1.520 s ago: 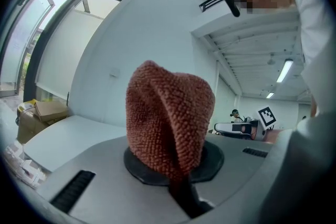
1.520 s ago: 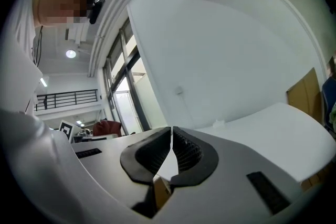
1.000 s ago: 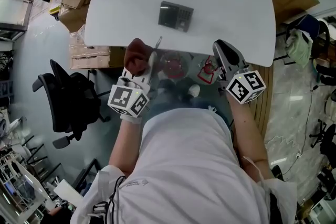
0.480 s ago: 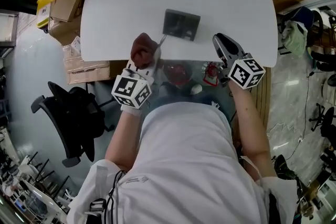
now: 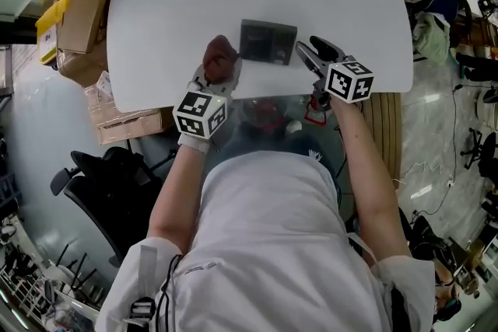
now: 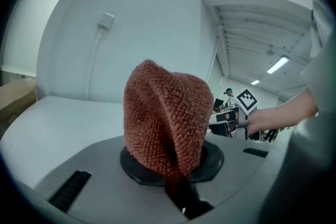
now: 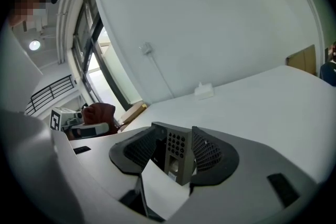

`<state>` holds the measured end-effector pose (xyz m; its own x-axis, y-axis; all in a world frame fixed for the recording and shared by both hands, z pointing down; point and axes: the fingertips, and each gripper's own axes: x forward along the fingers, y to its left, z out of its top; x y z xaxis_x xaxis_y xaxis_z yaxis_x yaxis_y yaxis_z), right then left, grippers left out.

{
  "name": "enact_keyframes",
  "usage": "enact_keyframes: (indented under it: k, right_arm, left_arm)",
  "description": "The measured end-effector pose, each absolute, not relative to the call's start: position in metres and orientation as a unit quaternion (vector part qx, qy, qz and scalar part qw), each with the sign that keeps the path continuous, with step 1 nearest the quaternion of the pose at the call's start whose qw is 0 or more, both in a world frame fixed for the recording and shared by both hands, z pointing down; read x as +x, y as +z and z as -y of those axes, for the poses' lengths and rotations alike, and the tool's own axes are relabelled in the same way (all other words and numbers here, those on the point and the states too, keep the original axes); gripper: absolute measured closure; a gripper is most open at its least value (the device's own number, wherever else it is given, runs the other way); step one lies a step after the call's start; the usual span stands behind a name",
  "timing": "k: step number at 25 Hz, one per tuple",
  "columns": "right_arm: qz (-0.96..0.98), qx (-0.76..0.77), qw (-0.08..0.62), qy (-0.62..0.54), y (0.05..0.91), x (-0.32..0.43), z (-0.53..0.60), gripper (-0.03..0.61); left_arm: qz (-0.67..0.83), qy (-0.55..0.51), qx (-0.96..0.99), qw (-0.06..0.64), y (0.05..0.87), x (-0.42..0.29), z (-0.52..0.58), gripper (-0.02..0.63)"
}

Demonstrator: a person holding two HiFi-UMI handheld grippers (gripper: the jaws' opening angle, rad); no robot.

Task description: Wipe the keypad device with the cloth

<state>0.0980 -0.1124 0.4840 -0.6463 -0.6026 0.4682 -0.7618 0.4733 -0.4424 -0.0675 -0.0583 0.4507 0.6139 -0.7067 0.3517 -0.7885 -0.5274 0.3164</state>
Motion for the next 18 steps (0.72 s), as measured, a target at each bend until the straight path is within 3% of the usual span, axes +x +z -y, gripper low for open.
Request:
enact_keyframes:
  k: [10,18]
  right_arm:
    - [0.829,0.412,0.168,0.34,0.536,0.087,0.144,0.393]
    - [0.828,0.402,0.166,0.355,0.543,0.086,0.148,0.393]
  left_arm:
    - [0.387,0.145,0.881,0.231,0.499,-0.05,0.109,0.588]
    - [0.367,0.165,0.883,0.242,0.521,-0.03,0.138,0.588]
